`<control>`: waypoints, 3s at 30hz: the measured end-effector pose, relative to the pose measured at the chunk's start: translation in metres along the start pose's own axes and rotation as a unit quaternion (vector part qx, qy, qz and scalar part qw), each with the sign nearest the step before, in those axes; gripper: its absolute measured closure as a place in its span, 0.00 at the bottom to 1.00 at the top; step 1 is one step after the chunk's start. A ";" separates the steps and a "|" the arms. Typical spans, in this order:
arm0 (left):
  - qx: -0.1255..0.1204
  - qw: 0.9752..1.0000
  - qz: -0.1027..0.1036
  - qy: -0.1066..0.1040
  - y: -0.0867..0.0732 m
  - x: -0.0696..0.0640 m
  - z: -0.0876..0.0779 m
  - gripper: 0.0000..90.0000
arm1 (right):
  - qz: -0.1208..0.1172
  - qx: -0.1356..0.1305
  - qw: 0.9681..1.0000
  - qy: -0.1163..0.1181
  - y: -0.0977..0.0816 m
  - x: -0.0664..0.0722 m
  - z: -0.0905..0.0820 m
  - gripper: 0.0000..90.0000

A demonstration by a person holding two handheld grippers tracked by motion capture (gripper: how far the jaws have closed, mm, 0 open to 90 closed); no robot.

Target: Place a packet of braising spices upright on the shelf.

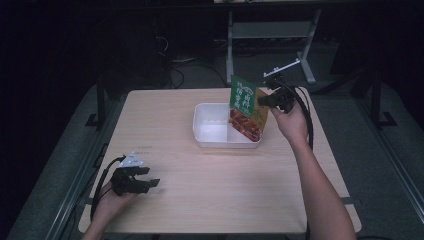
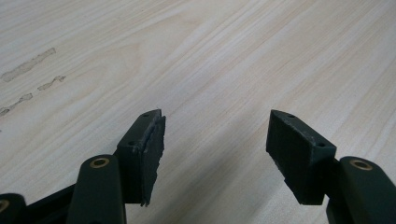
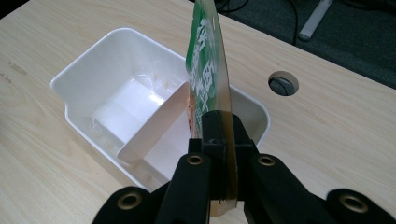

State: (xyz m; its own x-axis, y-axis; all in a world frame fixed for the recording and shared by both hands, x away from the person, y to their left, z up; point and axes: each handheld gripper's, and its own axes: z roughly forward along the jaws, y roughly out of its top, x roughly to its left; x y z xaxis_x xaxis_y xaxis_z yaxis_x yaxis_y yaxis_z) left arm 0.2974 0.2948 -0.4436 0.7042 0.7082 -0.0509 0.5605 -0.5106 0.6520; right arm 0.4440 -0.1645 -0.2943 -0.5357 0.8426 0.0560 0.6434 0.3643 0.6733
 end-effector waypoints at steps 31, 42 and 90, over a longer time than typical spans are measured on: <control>-0.002 1.000 -0.001 0.001 0.000 0.000 0.000 0.40 | 0.017 0.005 1.000 0.016 -0.010 -0.009 -0.014 0.65; 0.000 1.000 0.000 0.002 0.000 -0.001 0.000 0.40 | 0.028 0.010 0.999 0.028 -0.025 -0.016 -0.021 0.58; 0.000 1.000 -0.005 -0.001 0.000 -0.003 0.003 0.39 | 0.047 0.008 0.995 0.090 -0.122 -0.017 -0.036 0.47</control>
State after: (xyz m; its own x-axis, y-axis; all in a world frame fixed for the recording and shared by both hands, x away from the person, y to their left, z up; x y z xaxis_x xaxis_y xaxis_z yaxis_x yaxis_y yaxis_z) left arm 0.2971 0.2910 -0.4457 0.6986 0.7131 -0.0588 0.5683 -0.5031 0.6511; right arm 0.3551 -0.2379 -0.3505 -0.5609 0.7895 0.2493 0.7031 0.2953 0.6469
